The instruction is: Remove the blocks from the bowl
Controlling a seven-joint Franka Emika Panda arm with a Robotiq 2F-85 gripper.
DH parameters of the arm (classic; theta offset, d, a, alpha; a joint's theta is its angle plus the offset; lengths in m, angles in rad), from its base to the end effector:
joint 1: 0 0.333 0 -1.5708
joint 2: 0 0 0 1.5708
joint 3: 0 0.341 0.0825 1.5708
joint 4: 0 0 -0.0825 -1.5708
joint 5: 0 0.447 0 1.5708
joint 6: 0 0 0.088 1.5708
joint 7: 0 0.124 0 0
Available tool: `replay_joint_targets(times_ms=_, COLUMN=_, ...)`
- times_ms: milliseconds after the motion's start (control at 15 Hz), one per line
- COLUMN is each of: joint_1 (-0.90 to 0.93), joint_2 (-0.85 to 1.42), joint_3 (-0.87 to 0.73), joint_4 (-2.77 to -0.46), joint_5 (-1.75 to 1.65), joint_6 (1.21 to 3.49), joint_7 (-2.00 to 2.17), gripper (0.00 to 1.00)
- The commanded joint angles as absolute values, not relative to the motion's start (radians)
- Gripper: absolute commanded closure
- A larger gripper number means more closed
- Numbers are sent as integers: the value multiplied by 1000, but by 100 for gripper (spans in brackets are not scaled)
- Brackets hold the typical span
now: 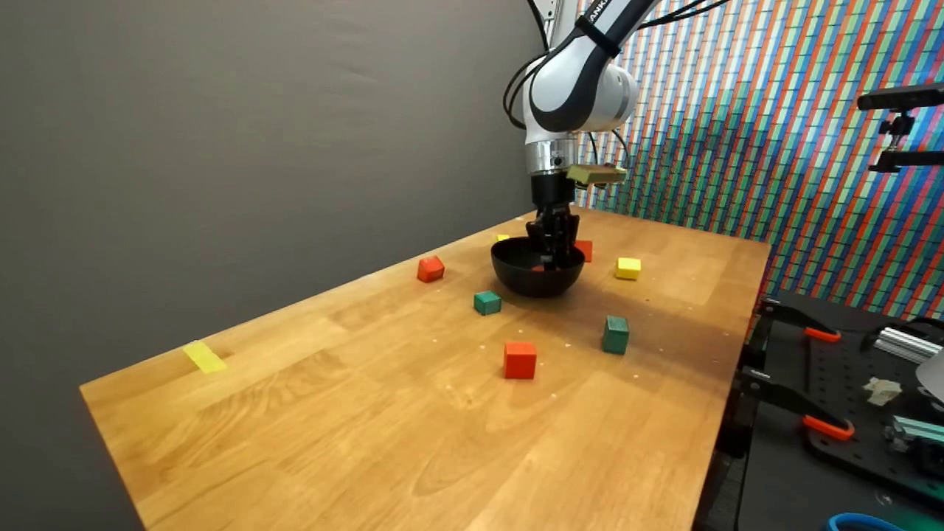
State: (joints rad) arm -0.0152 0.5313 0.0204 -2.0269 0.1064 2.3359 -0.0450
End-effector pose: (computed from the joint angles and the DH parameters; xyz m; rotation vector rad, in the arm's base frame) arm 0.6176 0.0067 0.1174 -3.0395 0.0513 0.3369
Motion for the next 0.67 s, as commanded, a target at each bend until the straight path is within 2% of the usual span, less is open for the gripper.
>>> replay_joint_targets(times_ms=0, joint_1=0, joint_2=522, joint_3=15, joint_4=-2032, joint_5=76, joint_6=2363, joint_7=-26, gripper=85)
replay_joint_targets(times_ms=400, joint_1=17, joint_2=352, joint_3=2, joint_4=-2164, joint_5=17, joint_6=2408, joint_7=11, gripper=86)
replay_joint_targets(times_ms=467, joint_1=21, joint_2=287, joint_3=4, joint_4=-2219, joint_5=14, joint_6=2421, joint_7=16, gripper=94)
replay_joint_targets(times_ms=600, joint_1=35, joint_2=190, joint_3=0, joint_4=-2303, joint_5=3, joint_6=2460, joint_7=58, gripper=94)
